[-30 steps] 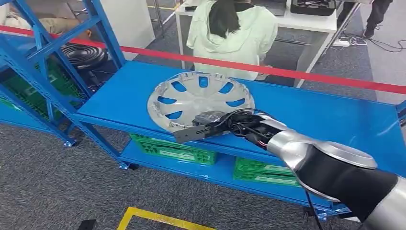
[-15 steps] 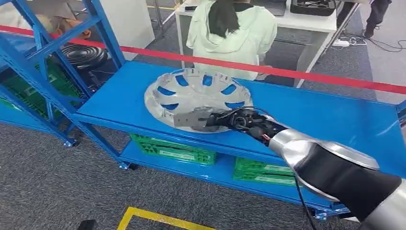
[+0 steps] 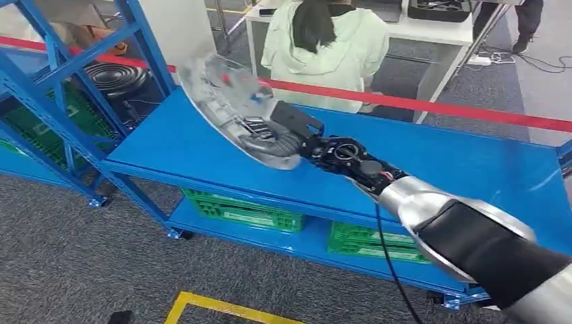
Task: Take the parts from the cabinet and place them on the table.
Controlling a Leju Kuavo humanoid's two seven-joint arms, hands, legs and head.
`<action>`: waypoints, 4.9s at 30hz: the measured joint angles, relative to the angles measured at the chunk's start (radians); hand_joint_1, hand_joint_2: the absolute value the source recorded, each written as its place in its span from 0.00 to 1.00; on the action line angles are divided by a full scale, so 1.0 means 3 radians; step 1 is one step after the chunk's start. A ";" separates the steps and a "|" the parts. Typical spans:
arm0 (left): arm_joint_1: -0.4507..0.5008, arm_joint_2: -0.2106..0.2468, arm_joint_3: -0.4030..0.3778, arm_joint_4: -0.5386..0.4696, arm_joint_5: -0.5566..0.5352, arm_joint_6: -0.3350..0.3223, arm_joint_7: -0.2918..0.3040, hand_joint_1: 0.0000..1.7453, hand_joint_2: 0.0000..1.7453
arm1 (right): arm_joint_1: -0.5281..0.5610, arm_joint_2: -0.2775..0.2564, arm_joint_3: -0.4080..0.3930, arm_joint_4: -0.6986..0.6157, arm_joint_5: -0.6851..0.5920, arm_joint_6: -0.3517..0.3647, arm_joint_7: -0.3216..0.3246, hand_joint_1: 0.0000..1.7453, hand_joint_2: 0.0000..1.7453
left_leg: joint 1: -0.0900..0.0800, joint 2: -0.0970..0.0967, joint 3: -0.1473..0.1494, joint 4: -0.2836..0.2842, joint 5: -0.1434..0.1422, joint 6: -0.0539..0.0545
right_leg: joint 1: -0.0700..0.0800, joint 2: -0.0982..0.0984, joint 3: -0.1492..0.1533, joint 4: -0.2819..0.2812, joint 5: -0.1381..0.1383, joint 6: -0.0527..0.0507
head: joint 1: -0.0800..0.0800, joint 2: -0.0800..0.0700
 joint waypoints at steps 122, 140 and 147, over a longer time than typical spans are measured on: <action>0.0214 -0.0045 0.0528 0.0000 0.0577 0.0253 -0.1123 0.00 1.00 | 0.1684 -0.0126 0.0263 -0.2975 -0.0052 -0.0561 0.0064 1.00 1.00 | 0.0000 -0.0001 -0.0010 -0.0002 -0.0002 -0.0002 | -0.0001 0.0000 -0.0014 -0.0002 -0.0003 -0.0001 | 0.0001 0.0000; 0.0172 -0.0042 0.0528 0.0000 0.0595 0.0285 -0.1119 0.00 1.00 | 0.1758 -0.0126 0.0137 -0.3072 0.0035 -0.0328 -0.0094 1.00 1.00 | 0.0031 -0.0136 0.0015 -0.0044 -0.0002 0.0070 | -0.0033 0.0138 -0.0444 0.0964 -0.0517 0.0084 | 0.0048 0.0000; 0.0160 -0.0056 0.0528 0.0000 0.0587 0.0296 -0.1110 0.00 1.00 | 0.1759 -0.0127 0.0106 -0.3133 0.0041 -0.0317 -0.0100 1.00 1.00 | 0.0051 -0.0423 0.0022 -0.0006 -0.0018 -0.0020 | -0.0052 0.0457 -0.0064 0.0005 0.0033 0.0028 | 0.0057 0.0000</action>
